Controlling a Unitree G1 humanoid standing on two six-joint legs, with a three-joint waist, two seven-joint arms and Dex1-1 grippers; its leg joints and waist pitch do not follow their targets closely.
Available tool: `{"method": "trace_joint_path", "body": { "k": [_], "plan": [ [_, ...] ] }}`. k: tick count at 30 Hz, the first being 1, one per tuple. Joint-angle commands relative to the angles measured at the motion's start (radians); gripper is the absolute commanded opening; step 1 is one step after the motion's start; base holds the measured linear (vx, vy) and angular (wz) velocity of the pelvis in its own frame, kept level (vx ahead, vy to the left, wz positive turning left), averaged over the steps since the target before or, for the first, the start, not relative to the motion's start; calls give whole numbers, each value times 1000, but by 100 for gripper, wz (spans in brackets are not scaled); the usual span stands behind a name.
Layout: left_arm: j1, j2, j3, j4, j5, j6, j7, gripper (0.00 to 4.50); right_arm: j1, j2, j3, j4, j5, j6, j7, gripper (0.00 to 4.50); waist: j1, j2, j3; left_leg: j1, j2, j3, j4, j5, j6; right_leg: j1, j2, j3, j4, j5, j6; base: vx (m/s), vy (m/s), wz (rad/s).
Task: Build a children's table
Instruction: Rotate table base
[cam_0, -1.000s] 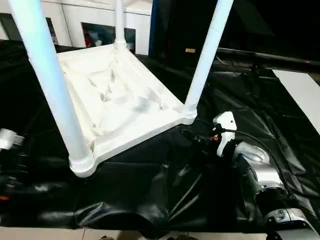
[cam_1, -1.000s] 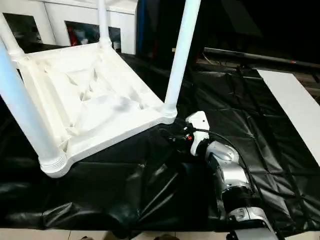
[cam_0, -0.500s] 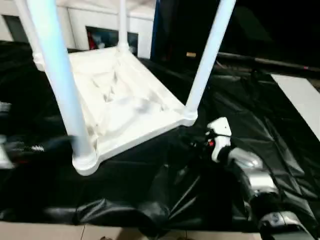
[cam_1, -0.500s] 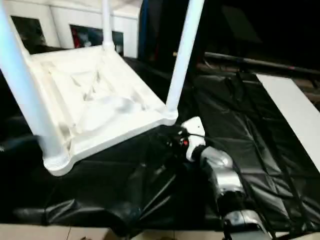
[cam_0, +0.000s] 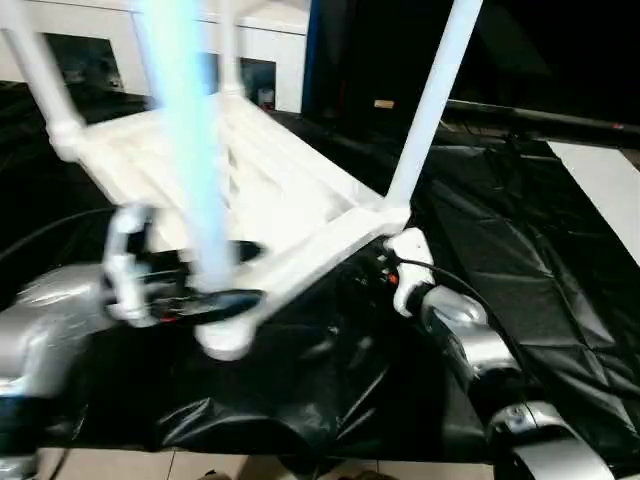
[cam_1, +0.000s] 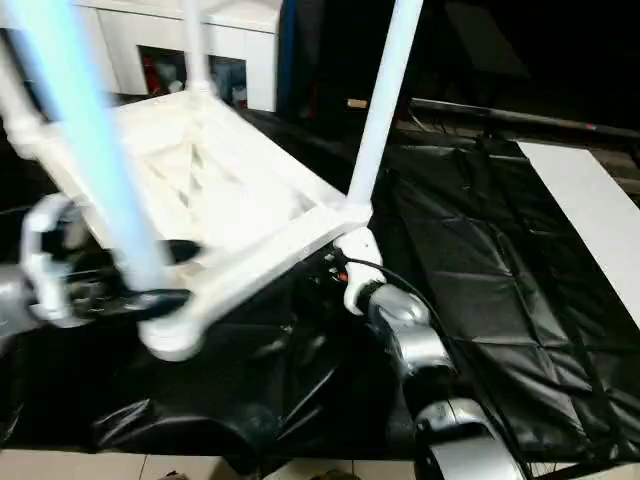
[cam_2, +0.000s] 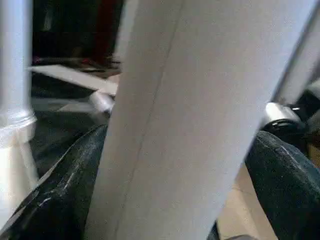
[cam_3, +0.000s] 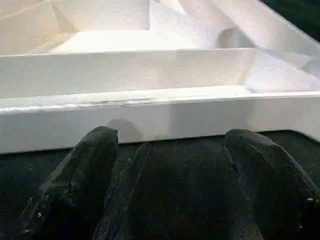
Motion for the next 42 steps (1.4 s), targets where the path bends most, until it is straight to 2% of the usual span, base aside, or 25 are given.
{"method": "trace_joint_path", "body": {
  "k": [1, 3, 4, 9, 10, 11, 12, 14, 15, 16, 19, 20, 25, 27, 28, 29, 30, 32, 33, 34, 37, 38, 41, 42],
  "plan": [
    [-35, -35, -63, -56, -3, 3, -3, 444, -15, 0, 7, 16, -11, -12, -4, 376, -3, 32, -62, 6, 9, 10, -73, -140, -26, 54, -47, 32, -55, -36, -230, 0, 0, 0],
    [-47, -58, -81, -62, -2, 4, 2, 444, -18, 1, 8, 20, -11, -15, -1, 376, -5, 31, -63, 5, 8, 11, -71, -131, -25, 55, -47, 31, -54, -20, -230, 0, 0, 0],
    [-63, -91, -116, -65, 15, -5, 8, 444, -23, 2, 11, 28, -13, -19, 1, 376, -6, 31, -63, 3, 8, 11, -71, -131, -24, 58, -47, 31, -54, -19, -230, 0, 0, 0],
    [-96, -169, -197, -41, 75, -41, 26, 444, -29, 13, 17, 36, -12, -25, 27, 376, -10, 29, -63, 0, 7, 10, -69, -129, -13, 62, -48, 32, -56, -24, -229, 0, 0, 0],
    [-113, -210, -218, -16, 97, -66, 45, 444, -23, 18, 22, 30, -12, -26, 39, 376, -13, 34, -63, 0, 8, 10, -69, -135, -13, 61, -49, 32, -59, -30, -231, 0, 0, 0],
    [-113, -210, -218, -16, 97, -66, 45, 444, -23, 18, 22, 30, -12, -26, 39, 376, -14, 32, -63, 1, 8, 11, -68, -140, -9, 60, -48, 33, -61, -37, -233, 0, 0, 0],
    [-130, -252, -224, 22, 124, -100, 76, 444, -15, 22, 29, 26, -12, -35, 59, 376, -14, 38, -64, 0, 8, 9, -68, -135, -7, 62, -49, 32, -58, -27, -237, 0, 0, 0],
    [-140, -274, -224, 49, 146, -127, 103, 444, -11, 24, 31, 22, -11, -37, 69, 376, -17, 33, -64, -2, 8, 9, -67, -147, -2, 64, -49, 32, -63, -39, -239, 0, 0, 0],
    [-150, -295, -226, 83, 175, -163, 129, 444, -8, 23, 35, 23, -16, -42, 66, 376, -20, 32, -64, -6, 8, 6, -68, -142, 2, 65, -49, 31, -63, -37, -240, 0, 0, 0],
    [-166, -314, -234, 135, 228, -222, 169, 444, -7, 22, 37, 26, -19, -44, 60, 376, -23, 33, -64, -4, 8, 6, -66, -144, 8, 64, -50, 31, -66, -47, -240, 0, 0, 0],
    [-179, -328, -237, 186, 273, -272, 203, 444, -7, 19, 33, 31, -14, -48, 66, 376, -26, 34, -65, -4, 8, 6, -65, -150, 20, 64, -50, 31, -67, -60, -240, 0, 0, 0],
    [-184, -329, -240, 201, 292, -280, 226, 444, -5, 20, 30, 29, -3, -44, 83, 376, -26, 38, -66, -4, 9, 5, -64, -147, 21, 65, -51, 31, -65, -54, -243, 0, 0, 0],
    [-207, -335, -259, 284, 411, -352, 345, 444, 26, 15, 56, -25, 23, -25, 218, 376, -28, 39, -67, -4, 12, 4, -63, -138, 46, 66, -51, 30, -63, -13, -266, 0, 0, 0],
    [-227, -336, -260, 345, 476, -384, 419, 444, 35, 9, 60, -36, 20, -30, 238, 376, -27, 40, -66, -2, 13, 4, -64, -158, 47, 63, -50, 29, -68, -41, -264, 0, 0, 0],
    [-230, -335, -257, 356, 487, -396, 435, 444, 35, 7, 56, -35, 20, -33, 231, 376, -27, 40, -65, -2, 14, 2, -66, -178, 39, 63, -52, 28, -69, -78, -260, 0, 0, 0],
    [-232, -335, -255, 361, 493, -402, 442, 444, 35, 6, 54, -35, 20, -34, 228, 376, -27, 40, -65, -2, 14, 2, -66, -178, 39, 63, -52, 28, -69, -78, -260, 0, 0, 0],
    [-235, -334, -252, 371, 503, -414, 455, 444, 35, 3, 50, -34, 19, -37, 219, 376, -27, 39, -64, -2, 14, 1, -67, -201, 25, 62, -55, 29, -75, -144, -248, 0, 0, 0],
    [-230, -344, -209, 363, 450, -451, 400, 444, 33, -18, 17, -40, 35, -45, 205, 376, -23, 37, -67, 0, 13, 2, -65, -198, 19, 61, -56, 30, -76, -157, -246, 0, 0, 0],
    [-213, -332, -193, 316, 386, -417, 319, 444, 37, -36, -5, -53, 52, -40, 210, 376, -20, 38, -68, 0, 13, 3, -64, -176, 21, 60, -55, 31, -72, -123, -254, 0, 0, 0],
    [-204, -319, -191, 290, 358, -399, 271, 444, 40, -48, -16, -62, 60, -38, 214, 376, -18, 38, -71, -1, 14, 4, -64, -154, 24, 61, -56, 32, -66, -75, -270, 0, 0, 0],
    [-197, -283, -199, 285, 361, -432, 209, 444, 53, -77, -31, -87, 69, -30, 239, 376, -13, 42, -72, 2, 12, 8, -61, -115, 54, 60, -49, 30, -56, 39, -289, 0, 0, 0],
    [-199, -265, -198, 295, 361, -449, 179, 444, 62, -95, -35, -105, 74, -25, 258, 376, -12, 47, -71, 3, 12, 8, -62, -117, 56, 59, -49, 29, -56, 40, -290, 0, 0, 0],
    [-205, -226, -207, 320, 367, -451, 126, 444, 80, -125, -37, -143, 84, -8, 301, 376, -5, 44, -68, 5, 11, 9, -63, -141, 58, 60, -49, 29, -62, 2, -281, 0, 0, 0],
    [-219, -165, -247, 364, 410, -462, 57, 444, 96, -159, -29, -179, 86, 8, 347, 376, -2, 49, -68, 7, 11, 8, -65, -157, 53, 59, -49, 29, -65, -31, -272, 0, 0, 0]
  ]
}}
